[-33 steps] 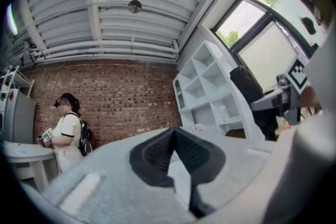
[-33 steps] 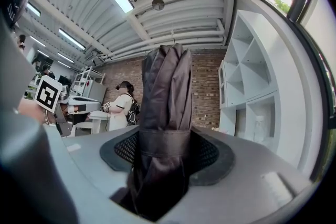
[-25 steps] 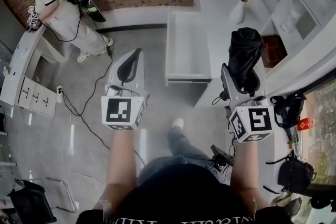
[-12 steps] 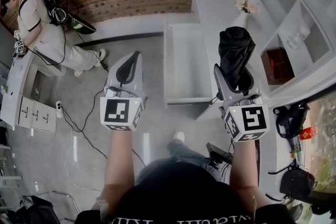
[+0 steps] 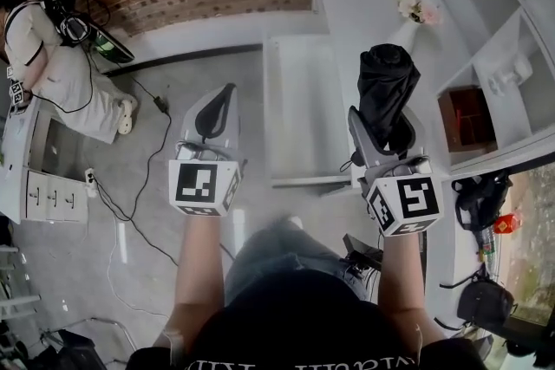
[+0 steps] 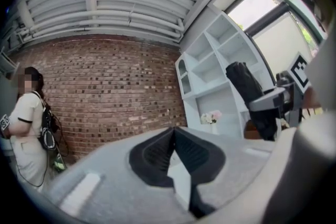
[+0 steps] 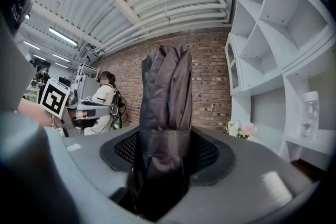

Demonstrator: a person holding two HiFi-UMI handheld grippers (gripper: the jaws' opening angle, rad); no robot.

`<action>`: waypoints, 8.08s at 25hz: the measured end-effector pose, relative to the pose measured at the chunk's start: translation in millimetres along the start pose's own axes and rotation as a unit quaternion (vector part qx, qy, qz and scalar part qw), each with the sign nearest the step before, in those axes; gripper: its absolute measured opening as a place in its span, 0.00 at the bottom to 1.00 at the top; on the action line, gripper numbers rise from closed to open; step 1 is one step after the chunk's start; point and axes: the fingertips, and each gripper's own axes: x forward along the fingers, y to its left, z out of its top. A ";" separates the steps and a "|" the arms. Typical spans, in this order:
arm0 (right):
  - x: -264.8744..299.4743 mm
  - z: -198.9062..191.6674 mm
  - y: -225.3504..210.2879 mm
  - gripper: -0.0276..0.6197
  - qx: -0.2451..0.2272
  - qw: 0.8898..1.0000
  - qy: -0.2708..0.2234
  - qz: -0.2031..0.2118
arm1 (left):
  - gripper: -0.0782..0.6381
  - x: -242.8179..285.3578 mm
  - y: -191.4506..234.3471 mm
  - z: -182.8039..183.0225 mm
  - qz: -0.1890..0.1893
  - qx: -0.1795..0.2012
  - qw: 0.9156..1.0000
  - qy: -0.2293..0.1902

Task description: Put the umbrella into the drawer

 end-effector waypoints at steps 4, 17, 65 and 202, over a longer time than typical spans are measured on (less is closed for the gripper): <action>21.1 -12.7 1.1 0.44 0.007 1.000 0.008 0.006 | 0.11 18.8 6.5 -15.2 -0.012 -0.008 1.000 0.013; 111.4 -65.1 -13.6 0.44 0.032 0.996 0.083 -0.030 | 0.11 110.8 44.6 -61.7 -0.072 -0.034 0.996 0.046; 270.2 -407.9 -2.0 0.44 0.223 0.840 0.492 -0.048 | 0.11 224.3 66.1 -202.8 -0.192 -0.089 0.965 0.153; 34.2 59.0 -68.6 0.05 -0.074 0.961 -0.008 -0.267 | 0.11 155.3 55.4 25.6 -0.193 -0.037 0.977 -0.080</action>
